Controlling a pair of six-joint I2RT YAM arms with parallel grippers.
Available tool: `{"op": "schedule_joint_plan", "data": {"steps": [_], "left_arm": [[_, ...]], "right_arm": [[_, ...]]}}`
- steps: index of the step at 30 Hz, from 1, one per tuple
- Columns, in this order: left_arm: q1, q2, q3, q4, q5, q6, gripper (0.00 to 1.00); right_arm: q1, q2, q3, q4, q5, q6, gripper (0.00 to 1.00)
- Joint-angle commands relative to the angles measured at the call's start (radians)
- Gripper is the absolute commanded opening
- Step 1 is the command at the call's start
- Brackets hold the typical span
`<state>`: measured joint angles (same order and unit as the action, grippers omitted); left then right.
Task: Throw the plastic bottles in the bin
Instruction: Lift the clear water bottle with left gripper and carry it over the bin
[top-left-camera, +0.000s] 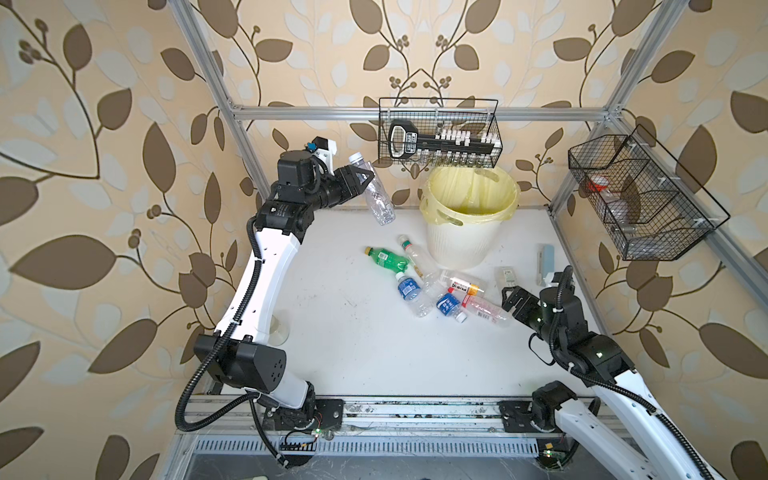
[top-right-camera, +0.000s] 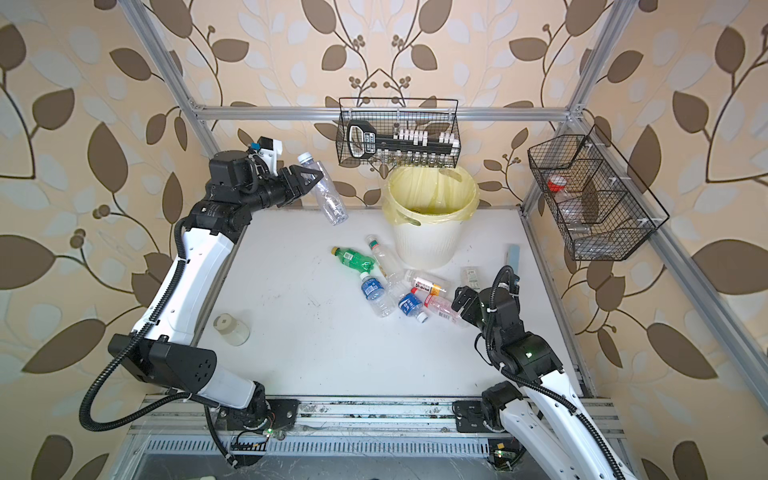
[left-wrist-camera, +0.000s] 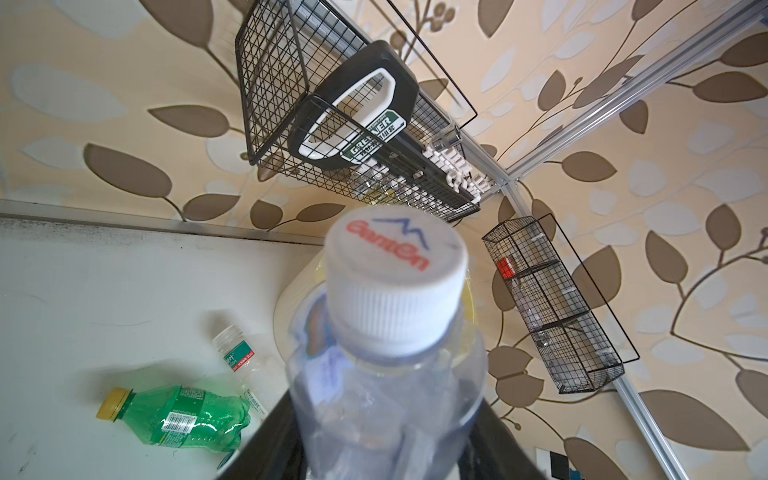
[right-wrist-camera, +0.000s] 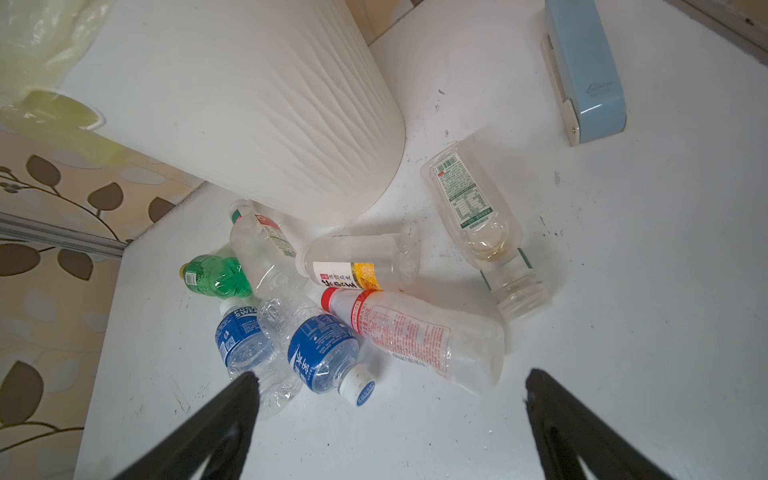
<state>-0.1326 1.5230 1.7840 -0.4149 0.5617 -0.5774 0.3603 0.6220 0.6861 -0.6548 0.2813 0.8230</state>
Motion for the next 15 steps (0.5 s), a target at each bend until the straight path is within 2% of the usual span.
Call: {"op": "schedule_joint_plan", "data": {"steps": [1, 8, 12, 15], "left_arm": [[-0.009, -0.073, -0.010, 0.070, -0.023, -0.016, 0.53], [-0.014, -0.075, -0.051, 0.079, -0.023, -0.014, 0.52], [-0.051, -0.021, 0.024, 0.080, -0.042, -0.015, 0.51], [-0.115, 0.045, 0.118, 0.075, -0.073, 0.011, 0.51]], "right_arm": [[0.007, -0.004, -0.013, -0.008, 0.025, 0.009, 1.00], [0.008, 0.002, -0.004, -0.010, 0.034, 0.002, 1.00], [0.008, 0.003, 0.004, -0.024, 0.041, 0.002, 1.00], [0.007, 0.001, 0.006, -0.037, 0.047, 0.008, 1.00]]}}
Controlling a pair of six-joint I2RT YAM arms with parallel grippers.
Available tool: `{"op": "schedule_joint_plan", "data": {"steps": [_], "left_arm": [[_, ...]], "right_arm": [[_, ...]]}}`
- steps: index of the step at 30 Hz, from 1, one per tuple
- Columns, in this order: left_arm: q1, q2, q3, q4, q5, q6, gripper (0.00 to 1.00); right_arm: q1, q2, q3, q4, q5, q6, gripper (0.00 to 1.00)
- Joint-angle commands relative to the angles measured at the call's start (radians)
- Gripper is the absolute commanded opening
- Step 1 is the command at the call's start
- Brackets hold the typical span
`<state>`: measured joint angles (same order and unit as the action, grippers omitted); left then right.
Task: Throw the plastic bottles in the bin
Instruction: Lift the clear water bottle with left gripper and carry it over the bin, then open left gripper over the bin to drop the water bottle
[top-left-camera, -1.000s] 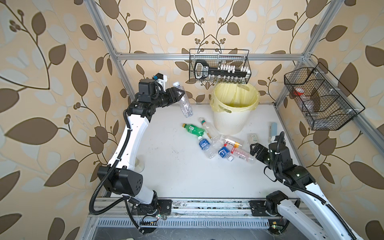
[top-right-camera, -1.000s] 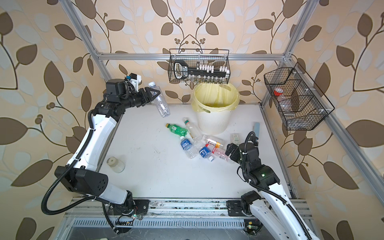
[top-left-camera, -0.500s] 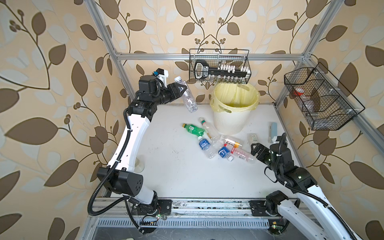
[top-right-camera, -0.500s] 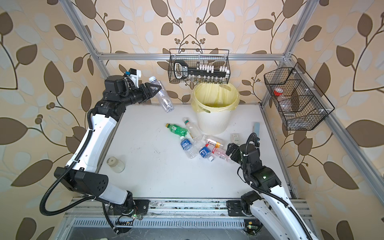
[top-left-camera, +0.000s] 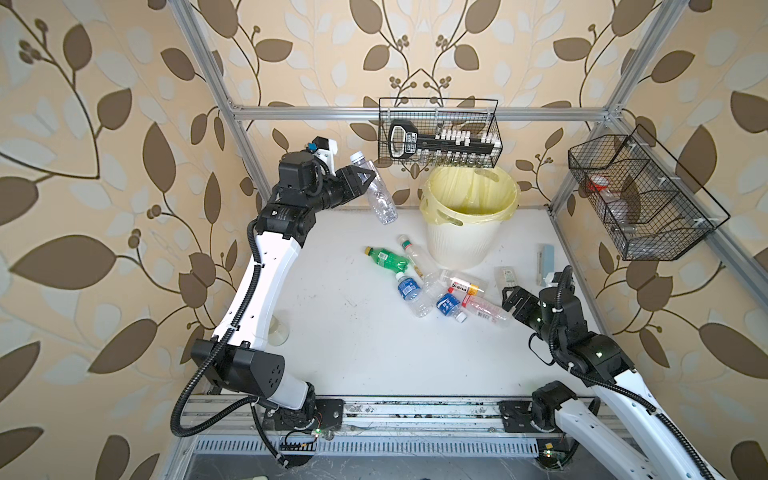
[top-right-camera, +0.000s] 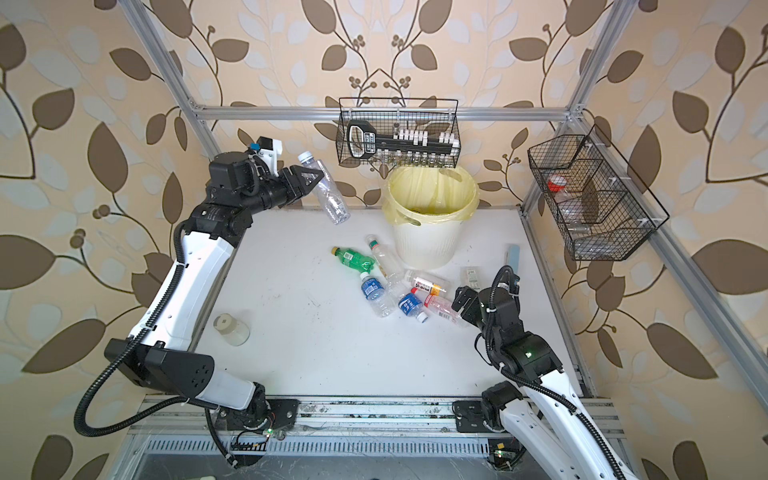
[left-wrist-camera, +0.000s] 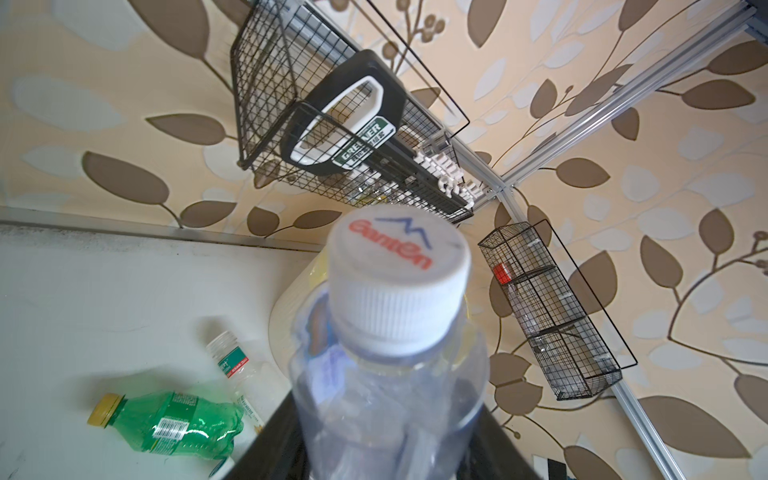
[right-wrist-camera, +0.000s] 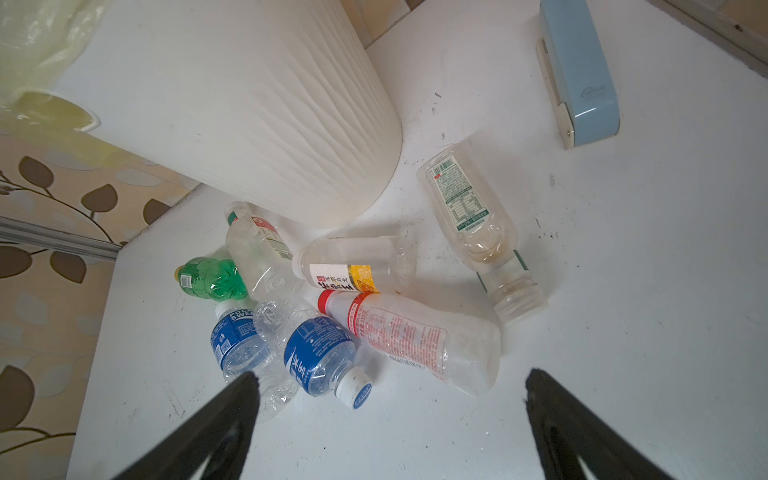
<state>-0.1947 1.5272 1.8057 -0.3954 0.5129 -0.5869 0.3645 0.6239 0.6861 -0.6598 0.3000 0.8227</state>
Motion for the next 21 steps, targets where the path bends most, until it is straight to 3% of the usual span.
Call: {"op": "schedule_joint_plan", "data": {"steps": [1, 5, 8, 9, 10, 11, 15, 21], "left_arm": [[-0.076, 0.070, 0.138, 0.056, -0.034, 0.031, 0.51], [-0.172, 0.295, 0.435, 0.023, -0.099, 0.057, 0.52], [-0.245, 0.532, 0.749, -0.019, -0.173, 0.085, 0.51], [-0.270, 0.608, 0.840, -0.015, -0.195, 0.100, 0.56], [-0.291, 0.647, 0.876, 0.002, -0.223, 0.123, 0.71], [-0.315, 0.664, 0.886, 0.010, -0.281, 0.157, 0.98], [-0.330, 0.689, 0.960, -0.004, -0.324, 0.133, 0.99], [-0.328, 0.541, 0.910, -0.055, -0.373, 0.205, 0.99]], "right_arm": [[0.004, -0.004, 0.007, -0.034, 0.028, 0.010, 1.00], [0.007, -0.012, 0.024, -0.070, 0.039, 0.021, 1.00], [0.018, -0.030, 0.030, -0.094, 0.059, 0.035, 1.00], [0.023, -0.038, 0.031, -0.098, 0.066, 0.043, 1.00], [0.029, -0.043, 0.030, -0.104, 0.074, 0.048, 1.00], [0.035, -0.050, 0.027, -0.112, 0.083, 0.058, 1.00], [0.064, -0.063, 0.024, -0.140, 0.106, 0.078, 1.00], [0.085, -0.058, 0.024, -0.134, 0.116, 0.093, 1.00]]}}
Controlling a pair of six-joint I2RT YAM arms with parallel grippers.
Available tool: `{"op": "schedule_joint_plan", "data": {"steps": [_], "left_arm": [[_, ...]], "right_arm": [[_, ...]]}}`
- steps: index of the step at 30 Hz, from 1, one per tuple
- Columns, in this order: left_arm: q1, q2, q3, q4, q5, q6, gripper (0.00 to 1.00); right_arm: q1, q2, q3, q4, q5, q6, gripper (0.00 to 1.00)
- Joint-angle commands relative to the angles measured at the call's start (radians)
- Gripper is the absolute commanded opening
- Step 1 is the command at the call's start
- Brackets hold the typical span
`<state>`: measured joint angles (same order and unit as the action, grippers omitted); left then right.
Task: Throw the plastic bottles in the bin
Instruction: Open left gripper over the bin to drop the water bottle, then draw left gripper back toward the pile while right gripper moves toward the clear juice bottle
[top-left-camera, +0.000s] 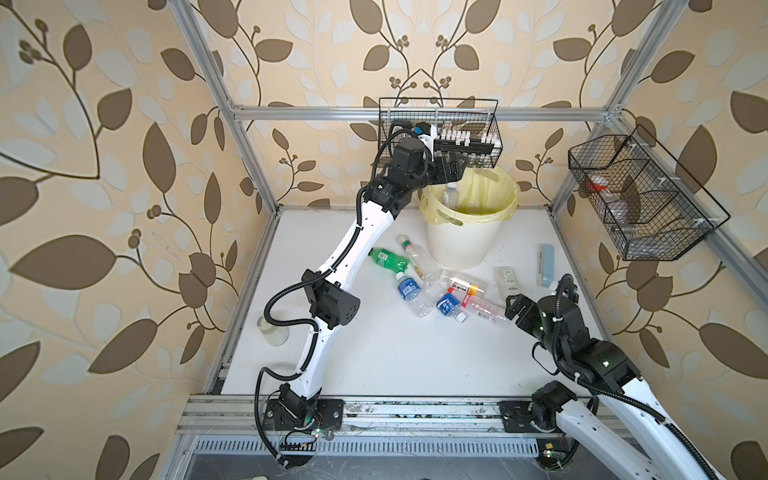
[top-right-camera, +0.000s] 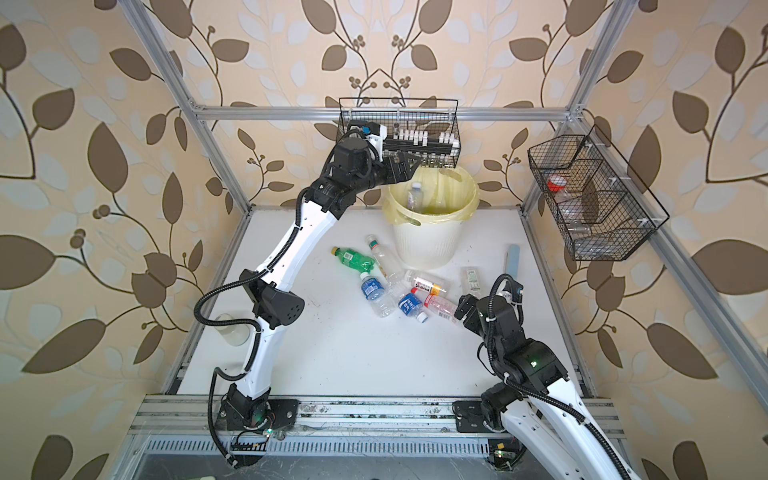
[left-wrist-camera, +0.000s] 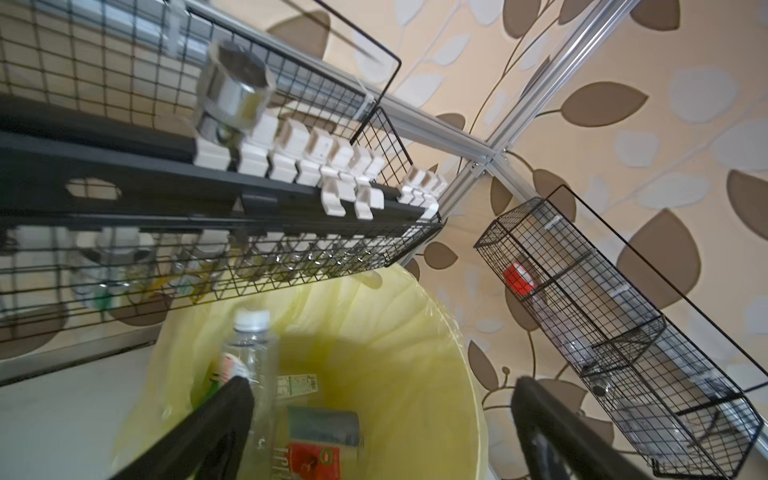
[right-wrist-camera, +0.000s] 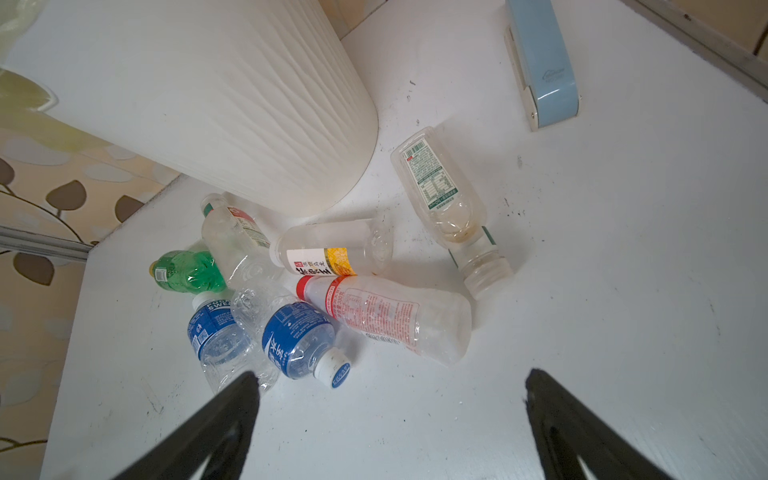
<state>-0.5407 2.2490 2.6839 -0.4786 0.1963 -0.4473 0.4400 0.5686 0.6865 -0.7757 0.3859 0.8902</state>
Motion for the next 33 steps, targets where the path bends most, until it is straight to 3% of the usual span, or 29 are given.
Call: {"op": "schedule_joint_plan", "data": {"steps": [1, 6, 10, 14, 20, 26, 33], "left_arm": [[0.018, -0.213, 0.008, 0.026, -0.053, 0.078, 0.99], [0.018, -0.389, -0.145, -0.032, -0.046, 0.115, 0.99], [0.017, -0.558, -0.393, -0.048, -0.021, 0.132, 0.99], [0.017, -0.692, -0.667, -0.039, -0.096, 0.181, 0.99], [0.020, -0.804, -0.930, -0.078, -0.081, 0.254, 0.99], [0.019, -0.862, -1.027, -0.174, -0.120, 0.397, 0.99], [0.067, -0.906, -1.123, -0.208, -0.156, 0.487, 0.99]], "right_arm": [[0.010, 0.002, 0.023, -0.014, 0.031, 0.023, 1.00], [0.010, 0.029, 0.030, 0.002, 0.045, 0.010, 1.00], [0.010, 0.054, 0.044, 0.016, 0.043, 0.017, 1.00], [0.009, 0.113, 0.067, 0.000, 0.038, 0.028, 1.00], [-0.005, 0.185, 0.088, 0.018, -0.021, -0.033, 1.00], [-0.061, 0.189, 0.052, 0.092, -0.108, -0.139, 1.00], [-0.083, 0.199, 0.085, 0.019, -0.066, -0.233, 1.00]]}}
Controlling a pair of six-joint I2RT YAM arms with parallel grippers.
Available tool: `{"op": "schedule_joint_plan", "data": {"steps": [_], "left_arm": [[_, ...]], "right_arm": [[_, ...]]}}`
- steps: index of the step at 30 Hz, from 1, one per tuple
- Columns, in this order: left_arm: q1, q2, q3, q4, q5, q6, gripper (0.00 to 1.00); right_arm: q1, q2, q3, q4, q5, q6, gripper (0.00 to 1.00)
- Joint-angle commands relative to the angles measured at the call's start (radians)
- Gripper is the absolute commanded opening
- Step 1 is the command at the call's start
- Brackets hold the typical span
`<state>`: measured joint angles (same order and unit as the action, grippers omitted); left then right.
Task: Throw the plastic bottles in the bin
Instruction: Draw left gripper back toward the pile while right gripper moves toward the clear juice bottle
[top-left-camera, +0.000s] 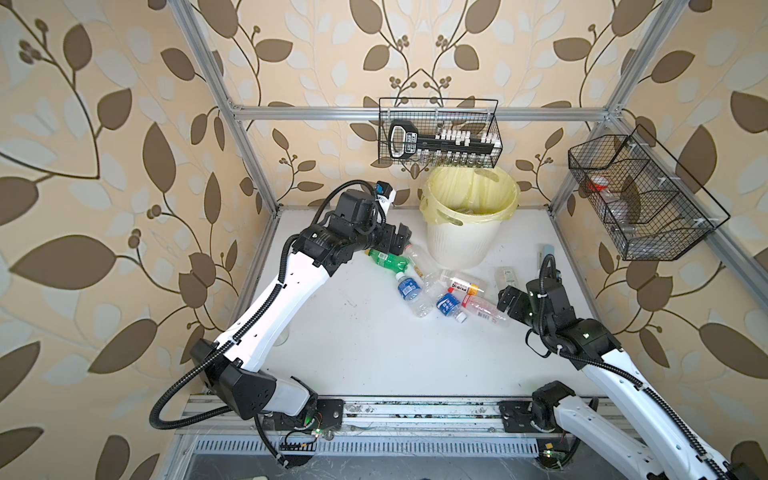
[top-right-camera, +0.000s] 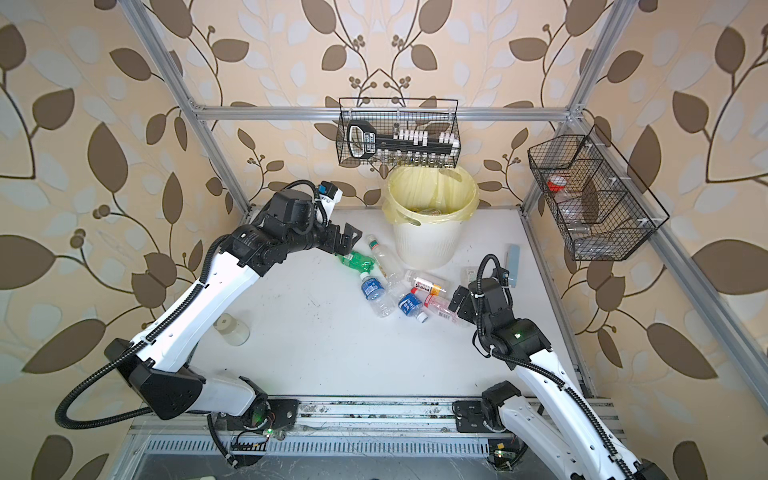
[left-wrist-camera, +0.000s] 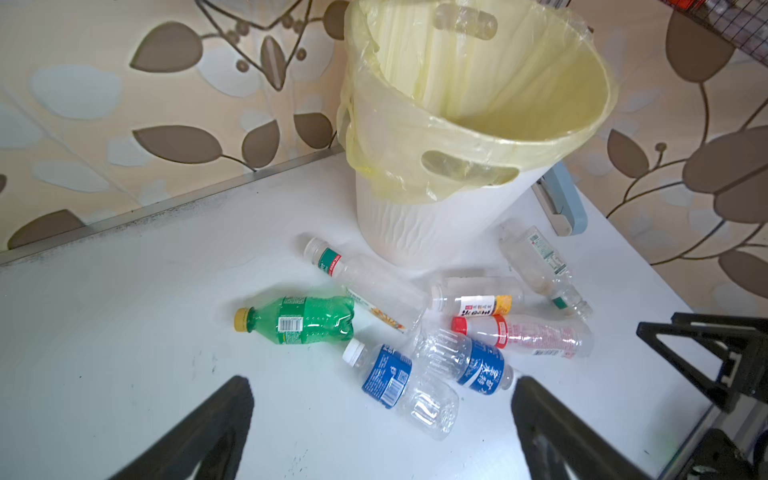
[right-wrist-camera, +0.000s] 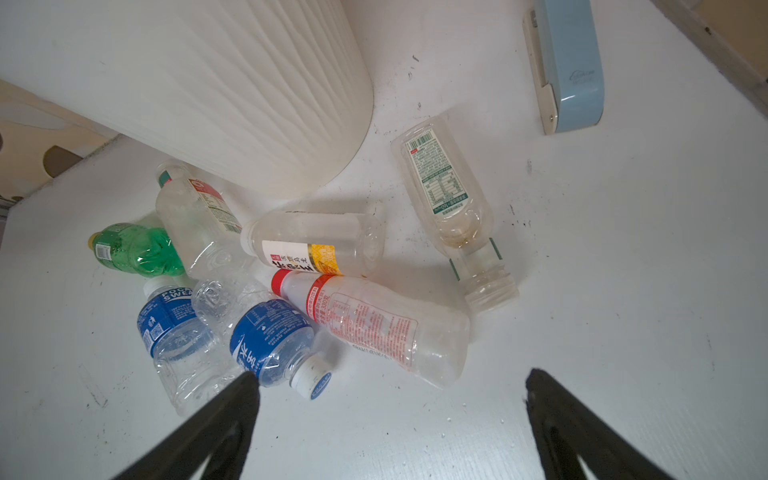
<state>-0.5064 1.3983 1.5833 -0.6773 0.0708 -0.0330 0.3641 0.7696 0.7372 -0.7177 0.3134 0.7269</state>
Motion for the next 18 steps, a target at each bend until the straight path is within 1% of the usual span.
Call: {"op": "schedule_joint_plan", "data": {"steps": [1, 5, 10, 15, 18], "left_arm": [[0.051, -0.062, -0.041, -0.007, -0.037, 0.078, 0.99], [0.094, -0.036, -0.069, -0.039, -0.081, 0.105, 0.99], [0.105, -0.026, -0.092, -0.073, -0.027, 0.079, 0.99], [0.105, -0.052, -0.171, -0.033, -0.002, 0.079, 0.99], [0.105, -0.088, -0.253, 0.041, -0.007, 0.085, 0.99]], "right_arm": [[-0.013, -0.003, 0.037, -0.047, 0.004, -0.091, 1.00], [-0.060, -0.001, 0.034, -0.070, -0.050, -0.146, 1.00], [-0.095, 0.002, 0.025, -0.084, -0.075, -0.170, 1.00], [-0.102, 0.007, 0.024, -0.072, -0.108, -0.177, 1.00], [-0.108, 0.022, 0.020, -0.067, -0.125, -0.187, 1.00]]}}
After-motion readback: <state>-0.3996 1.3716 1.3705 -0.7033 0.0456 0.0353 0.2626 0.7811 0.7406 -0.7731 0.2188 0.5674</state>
